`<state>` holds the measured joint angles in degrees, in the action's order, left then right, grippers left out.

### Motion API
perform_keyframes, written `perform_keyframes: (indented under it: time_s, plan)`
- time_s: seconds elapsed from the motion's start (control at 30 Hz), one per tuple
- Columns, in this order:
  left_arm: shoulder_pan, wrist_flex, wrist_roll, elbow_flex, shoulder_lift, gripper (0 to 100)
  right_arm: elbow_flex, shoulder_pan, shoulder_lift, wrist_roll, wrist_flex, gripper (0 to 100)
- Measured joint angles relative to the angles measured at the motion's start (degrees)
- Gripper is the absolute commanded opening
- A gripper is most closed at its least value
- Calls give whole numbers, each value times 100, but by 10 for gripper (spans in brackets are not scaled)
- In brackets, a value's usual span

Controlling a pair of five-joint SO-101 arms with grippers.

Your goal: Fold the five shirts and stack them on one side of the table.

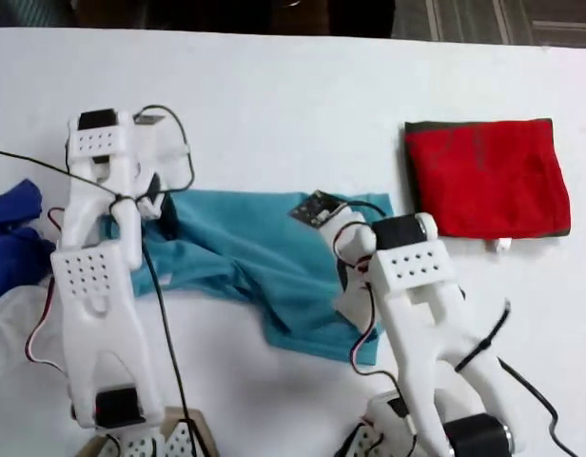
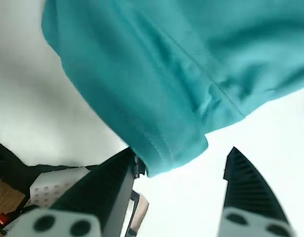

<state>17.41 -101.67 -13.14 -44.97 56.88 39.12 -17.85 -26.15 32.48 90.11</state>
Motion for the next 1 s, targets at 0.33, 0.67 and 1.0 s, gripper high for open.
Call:
perform_keyframes:
  time_s: [0.33,0.67,1.0]
  plan:
    - [0,0,0,0,9,226,0,-659,-1055,-18,765,254]
    - [35,0,-35,70,-176,226,0,167,-1125,-1266,-1943,31]
    - [176,18,-325,2110,-2418,226,-914,246,1793,-1301,-3244,20]
